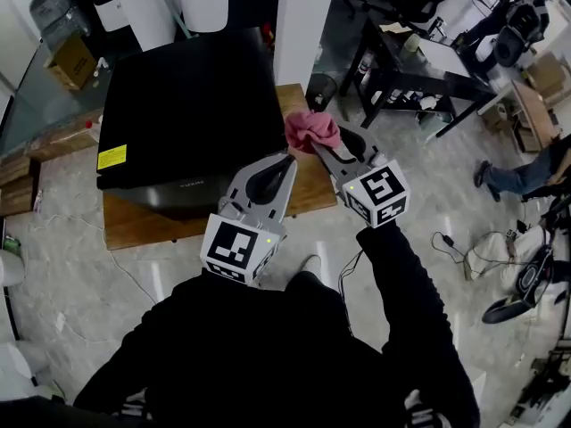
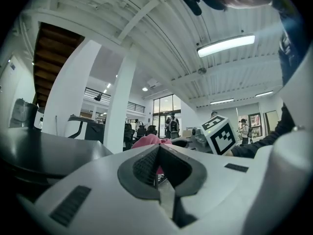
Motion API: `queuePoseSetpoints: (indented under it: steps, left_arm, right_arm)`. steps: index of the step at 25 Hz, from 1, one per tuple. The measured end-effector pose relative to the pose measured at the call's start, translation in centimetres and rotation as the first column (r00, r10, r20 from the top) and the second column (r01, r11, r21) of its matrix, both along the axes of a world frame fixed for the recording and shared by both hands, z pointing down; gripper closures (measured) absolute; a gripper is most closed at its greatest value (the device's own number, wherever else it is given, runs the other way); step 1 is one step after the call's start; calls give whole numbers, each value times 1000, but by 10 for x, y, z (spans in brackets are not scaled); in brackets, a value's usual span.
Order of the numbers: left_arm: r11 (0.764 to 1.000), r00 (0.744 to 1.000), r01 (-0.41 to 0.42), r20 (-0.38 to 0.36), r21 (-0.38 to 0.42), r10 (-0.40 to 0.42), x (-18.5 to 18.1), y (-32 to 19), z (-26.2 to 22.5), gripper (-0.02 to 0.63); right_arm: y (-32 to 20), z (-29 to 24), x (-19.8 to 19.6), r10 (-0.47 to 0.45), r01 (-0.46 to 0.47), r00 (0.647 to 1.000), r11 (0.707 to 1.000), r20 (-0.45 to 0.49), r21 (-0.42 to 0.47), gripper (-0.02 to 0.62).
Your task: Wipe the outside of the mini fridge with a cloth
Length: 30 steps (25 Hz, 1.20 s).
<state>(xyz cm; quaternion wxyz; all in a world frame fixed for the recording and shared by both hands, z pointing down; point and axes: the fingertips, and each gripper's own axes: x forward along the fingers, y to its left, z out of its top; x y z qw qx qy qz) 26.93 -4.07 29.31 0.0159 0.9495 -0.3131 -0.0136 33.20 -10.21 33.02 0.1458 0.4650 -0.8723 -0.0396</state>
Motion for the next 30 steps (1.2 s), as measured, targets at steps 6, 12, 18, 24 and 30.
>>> queuePoseSetpoints:
  steps: [6,12,18,24,30]
  left_arm:
    - [1000,999,25,-35,12,-24,39,12,35,600]
    - [985,984,172,-52,-20,-173,83,4,77,600]
    - [953,954,298,-43,49,-296,105,13,81,600]
    - [939,940,342,-7,27,-342,106,-2,91,600]
    - [938,938,345,-17,-3,-345,101,-19,99,600]
  right_arm:
    - [-3,47,27,-81,80,994,997,68,25,443]
    - [-3,97,47,-261,266,953,964,153,-16,443]
    - [-12,113,43,-381,392,903,920,199,-17,443]
    - [-42,112,18,-397,414,895,909,205,-47,443]
    - [-69,114,2,-360,386,908,918,216,-94,445]
